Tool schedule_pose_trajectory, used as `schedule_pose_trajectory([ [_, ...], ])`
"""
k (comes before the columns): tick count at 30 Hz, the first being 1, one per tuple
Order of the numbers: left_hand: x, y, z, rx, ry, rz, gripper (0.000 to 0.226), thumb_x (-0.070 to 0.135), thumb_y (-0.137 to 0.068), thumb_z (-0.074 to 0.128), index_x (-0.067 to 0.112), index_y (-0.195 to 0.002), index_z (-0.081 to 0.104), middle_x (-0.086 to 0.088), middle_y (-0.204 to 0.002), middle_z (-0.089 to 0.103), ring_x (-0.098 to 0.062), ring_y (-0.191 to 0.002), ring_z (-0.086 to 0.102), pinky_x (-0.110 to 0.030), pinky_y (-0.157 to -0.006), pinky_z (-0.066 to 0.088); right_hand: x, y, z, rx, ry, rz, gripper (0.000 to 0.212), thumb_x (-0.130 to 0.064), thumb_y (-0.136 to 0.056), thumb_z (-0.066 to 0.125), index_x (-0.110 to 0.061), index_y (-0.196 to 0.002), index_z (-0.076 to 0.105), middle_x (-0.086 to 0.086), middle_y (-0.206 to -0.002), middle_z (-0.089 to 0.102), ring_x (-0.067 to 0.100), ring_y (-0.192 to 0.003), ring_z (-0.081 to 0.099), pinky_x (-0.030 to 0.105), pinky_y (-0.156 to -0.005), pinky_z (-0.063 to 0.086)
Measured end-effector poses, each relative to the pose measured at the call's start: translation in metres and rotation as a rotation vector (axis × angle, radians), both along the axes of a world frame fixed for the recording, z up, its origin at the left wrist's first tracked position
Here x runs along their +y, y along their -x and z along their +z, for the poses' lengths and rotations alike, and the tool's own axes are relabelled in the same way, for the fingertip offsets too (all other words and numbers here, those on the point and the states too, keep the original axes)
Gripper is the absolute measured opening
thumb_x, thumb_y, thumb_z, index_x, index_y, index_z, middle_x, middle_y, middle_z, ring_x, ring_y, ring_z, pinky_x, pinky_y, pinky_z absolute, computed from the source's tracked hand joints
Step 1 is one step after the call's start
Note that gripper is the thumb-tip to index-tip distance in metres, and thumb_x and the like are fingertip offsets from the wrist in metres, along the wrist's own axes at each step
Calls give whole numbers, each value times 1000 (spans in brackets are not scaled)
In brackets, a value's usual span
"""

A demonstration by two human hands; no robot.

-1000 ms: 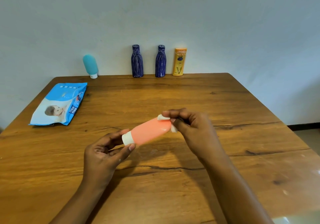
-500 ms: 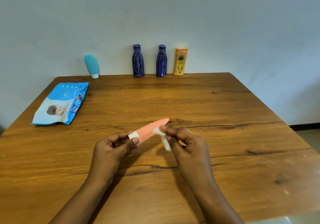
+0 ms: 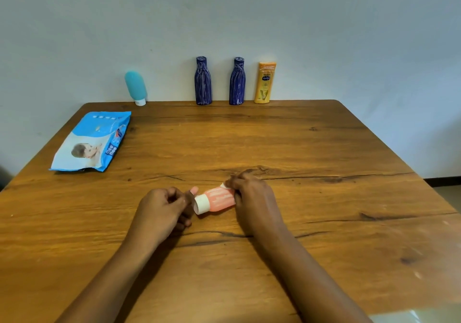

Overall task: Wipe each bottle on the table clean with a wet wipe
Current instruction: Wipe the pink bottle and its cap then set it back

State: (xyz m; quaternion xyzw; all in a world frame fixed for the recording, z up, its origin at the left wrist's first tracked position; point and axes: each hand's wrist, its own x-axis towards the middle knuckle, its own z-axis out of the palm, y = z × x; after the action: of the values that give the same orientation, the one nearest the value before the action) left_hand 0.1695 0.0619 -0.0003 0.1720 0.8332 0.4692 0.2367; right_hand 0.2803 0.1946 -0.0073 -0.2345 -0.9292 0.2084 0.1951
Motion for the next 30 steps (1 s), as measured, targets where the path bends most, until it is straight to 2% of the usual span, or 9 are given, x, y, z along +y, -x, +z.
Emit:
schedule_pose_trajectory([
  [2,-9,-2,-2,142,-22,-90,12,37,-82,67,26,-87,69,2,-77,71,-7,-64,66,-21,-55,50,-1,0,1,-47,-11,-3,33,-10,-92,48,-19,-121,61,-1,-118,59,14,-104,54,22,-86,38],
  [5,-18,-7,-7,252,0,-201,33,30,-73,77,37,-102,62,17,-87,66,4,-79,61,-10,-61,47,-3,0,3,-85,-22,-12,34,-11,-93,48,-20,-123,59,-1,-118,58,14,-103,53,24,-86,41],
  [9,-18,-8,-12,300,-79,-184,35,18,-70,80,30,-99,65,16,-82,66,12,-80,59,-2,-63,44,-14,3,6,-93,-32,7,36,-11,-91,49,-18,-126,56,2,-120,58,17,-104,56,27,-86,43],
  [15,-22,-4,-20,311,-121,-217,36,17,-65,83,33,-94,68,11,-80,70,3,-79,63,-7,-65,48,-30,-4,8,-62,-45,166,42,-3,-87,54,-17,-126,56,2,-123,60,18,-110,56,31,-91,46],
  [18,-21,-2,-21,324,-125,-209,37,19,-64,84,35,-94,68,13,-83,70,4,-80,63,-8,-65,48,-5,-9,2,-74,-58,54,37,-2,-87,55,-16,-121,62,6,-111,67,22,-98,60,32,-83,47],
  [21,-20,-2,-22,330,-142,-206,38,18,-64,84,37,-93,67,15,-85,70,5,-81,63,-6,-66,47,8,-9,-4,-55,-31,-78,36,-5,-87,53,-19,-119,63,5,-109,67,21,-96,60,31,-83,46],
  [25,-21,-3,-23,341,-175,-218,39,13,-64,84,29,-96,69,13,-85,70,6,-82,63,-4,-69,47,-27,1,-2,-10,-69,86,38,-1,-84,58,-16,-118,63,3,-110,65,20,-97,56,29,-79,45],
  [27,-22,-4,-22,344,-185,-224,40,12,-63,84,31,-95,68,14,-85,70,7,-83,63,-3,-69,46,-41,0,1,0,-95,166,39,-5,-85,61,-16,-122,60,2,-114,61,18,-101,51,28,-77,45],
  [30,-22,-3,-24,356,-171,-225,41,13,-63,84,30,-98,69,16,-90,69,8,-86,62,-2,-69,45,-25,-2,-2,-48,-121,116,44,-8,-89,56,-19,-131,52,0,-121,54,16,-106,46,26,-83,41],
])
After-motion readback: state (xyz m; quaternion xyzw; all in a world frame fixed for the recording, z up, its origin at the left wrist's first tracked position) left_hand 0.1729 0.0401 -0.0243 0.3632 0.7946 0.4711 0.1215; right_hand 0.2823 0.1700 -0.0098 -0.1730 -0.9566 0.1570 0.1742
